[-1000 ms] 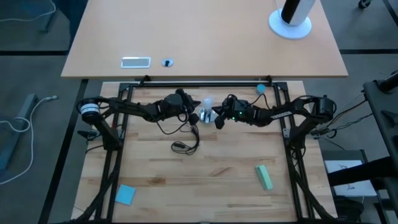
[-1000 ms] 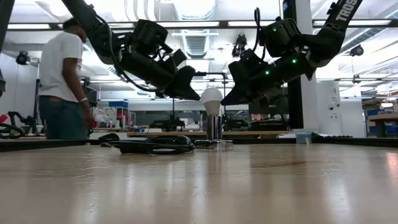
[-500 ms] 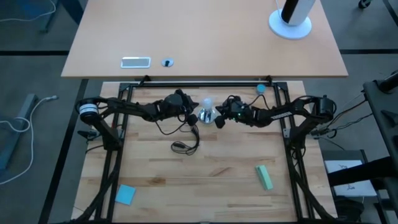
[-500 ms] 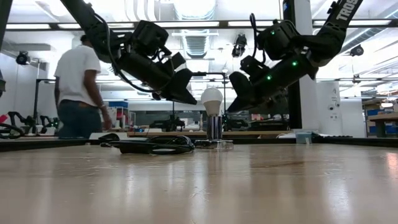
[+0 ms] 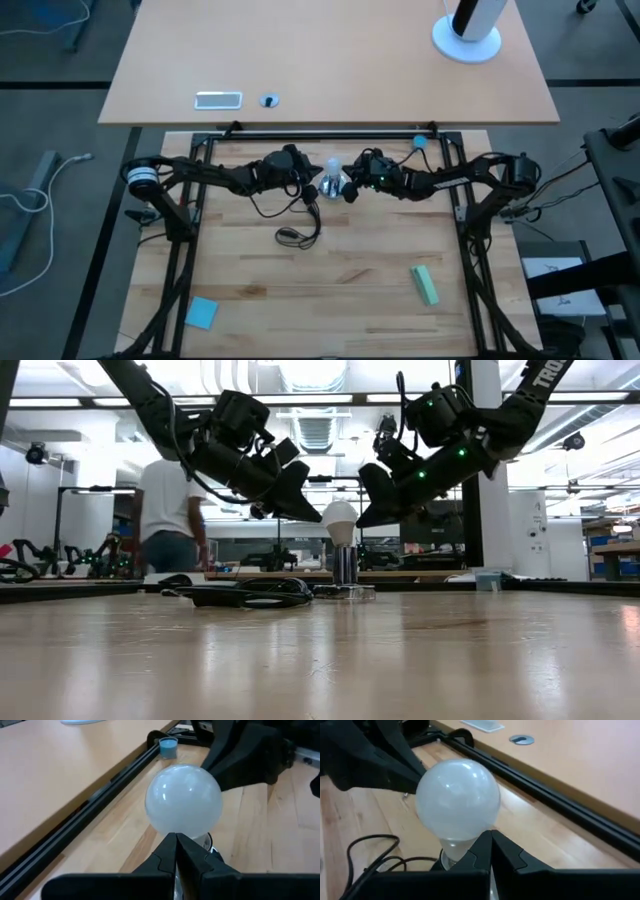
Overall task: Screw lightbulb
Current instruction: Insert the lightbulb into the lamp
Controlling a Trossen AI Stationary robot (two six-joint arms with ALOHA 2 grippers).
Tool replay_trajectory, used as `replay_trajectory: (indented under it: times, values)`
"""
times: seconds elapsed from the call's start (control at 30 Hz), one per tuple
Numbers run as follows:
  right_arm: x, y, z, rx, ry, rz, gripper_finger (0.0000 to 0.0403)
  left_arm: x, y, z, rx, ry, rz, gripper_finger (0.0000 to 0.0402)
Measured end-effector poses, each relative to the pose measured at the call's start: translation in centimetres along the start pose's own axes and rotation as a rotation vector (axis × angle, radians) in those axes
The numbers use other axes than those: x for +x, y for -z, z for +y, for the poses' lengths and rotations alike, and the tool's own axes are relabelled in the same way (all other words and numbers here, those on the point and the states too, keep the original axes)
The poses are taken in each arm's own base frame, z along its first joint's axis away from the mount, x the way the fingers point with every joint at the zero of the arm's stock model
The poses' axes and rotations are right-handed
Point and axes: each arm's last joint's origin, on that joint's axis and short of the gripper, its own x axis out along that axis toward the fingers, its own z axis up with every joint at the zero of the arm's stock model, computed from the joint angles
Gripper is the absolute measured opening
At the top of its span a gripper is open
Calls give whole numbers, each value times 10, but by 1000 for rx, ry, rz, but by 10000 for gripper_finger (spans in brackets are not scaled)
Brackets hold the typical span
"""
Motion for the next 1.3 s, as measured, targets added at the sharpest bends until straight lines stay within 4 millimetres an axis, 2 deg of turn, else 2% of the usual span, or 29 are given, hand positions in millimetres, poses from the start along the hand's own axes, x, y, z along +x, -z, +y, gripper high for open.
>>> replay_trajectory:
  times: [0.5, 0.7, 0.83, 0.97, 1.1, 1.3]
  values:
    - [-4, 11, 13, -36, -64, 94, 0, 6, 6, 0, 21, -15, 13, 1]
    - [-6, 18, 9, -55, -22, 177, 0, 2, 10, 0, 19, -27, 87, 1]
    - [-7, 21, 5, -75, 89, 190, 0, 1, 12, -1, 8, -26, 104, 2]
    - [-6, 17, -2, -61, 122, 164, 0, 1, 10, -2, 6, -23, 83, 4]
    - [-4, 10, -2, -62, 111, 110, 0, 1, 4, -2, -3, -22, 19, 1]
    - [-5, 4, -2, -51, 102, 59, 0, 1, 3, -2, -3, -20, 12, 3]
